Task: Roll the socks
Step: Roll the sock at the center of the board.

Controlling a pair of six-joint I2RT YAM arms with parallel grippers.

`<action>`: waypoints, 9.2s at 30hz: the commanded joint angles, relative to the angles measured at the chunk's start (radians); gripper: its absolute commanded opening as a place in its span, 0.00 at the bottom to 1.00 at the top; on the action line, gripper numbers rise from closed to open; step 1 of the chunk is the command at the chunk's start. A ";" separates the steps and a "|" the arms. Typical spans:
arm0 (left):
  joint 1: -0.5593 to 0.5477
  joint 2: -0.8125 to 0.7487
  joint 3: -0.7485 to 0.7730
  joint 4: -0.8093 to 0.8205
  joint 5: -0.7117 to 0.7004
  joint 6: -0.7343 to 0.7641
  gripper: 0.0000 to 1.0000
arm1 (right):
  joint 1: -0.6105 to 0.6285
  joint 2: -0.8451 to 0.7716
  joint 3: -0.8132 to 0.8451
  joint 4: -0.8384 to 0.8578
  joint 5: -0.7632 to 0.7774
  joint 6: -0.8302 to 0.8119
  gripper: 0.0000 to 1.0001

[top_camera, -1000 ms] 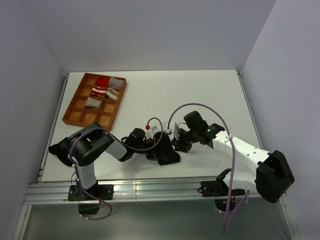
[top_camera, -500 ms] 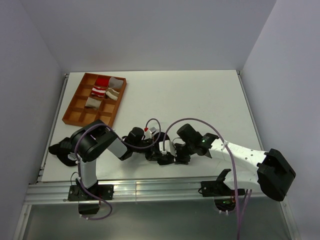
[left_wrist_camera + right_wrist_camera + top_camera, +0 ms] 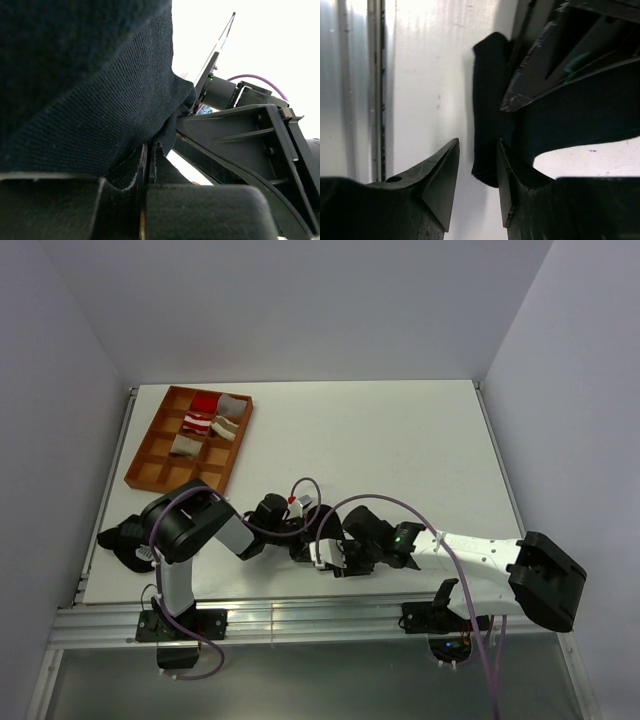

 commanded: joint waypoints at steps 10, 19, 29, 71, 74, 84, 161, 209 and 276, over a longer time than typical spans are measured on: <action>0.004 0.000 0.003 -0.077 0.000 0.050 0.00 | 0.015 0.053 -0.007 0.112 0.063 0.021 0.38; 0.016 -0.127 0.001 -0.217 -0.127 0.121 0.18 | 0.013 0.119 0.081 -0.045 0.001 0.050 0.05; 0.020 -0.495 -0.054 -0.457 -0.581 0.277 0.40 | -0.108 0.348 0.301 -0.341 -0.200 0.004 0.03; -0.238 -0.411 -0.250 0.294 -0.669 0.646 0.44 | -0.326 0.938 0.921 -0.909 -0.532 -0.056 0.03; -0.240 -0.361 -0.249 0.323 -0.634 0.632 0.44 | -0.332 0.942 0.920 -0.896 -0.530 -0.039 0.03; -0.244 -0.276 -0.273 0.389 -0.615 0.598 0.44 | -0.353 0.945 0.918 -0.882 -0.532 -0.022 0.02; -0.046 0.132 -0.204 0.541 0.032 -0.181 0.00 | 0.079 -0.014 0.110 -0.159 -0.092 -0.002 0.42; -0.046 0.018 -0.166 0.333 0.047 -0.109 0.02 | 0.177 0.128 0.095 0.007 0.121 0.076 0.23; 0.066 -0.247 0.063 -0.464 -0.365 0.444 0.26 | -0.270 0.787 0.679 -0.701 -0.322 -0.087 0.14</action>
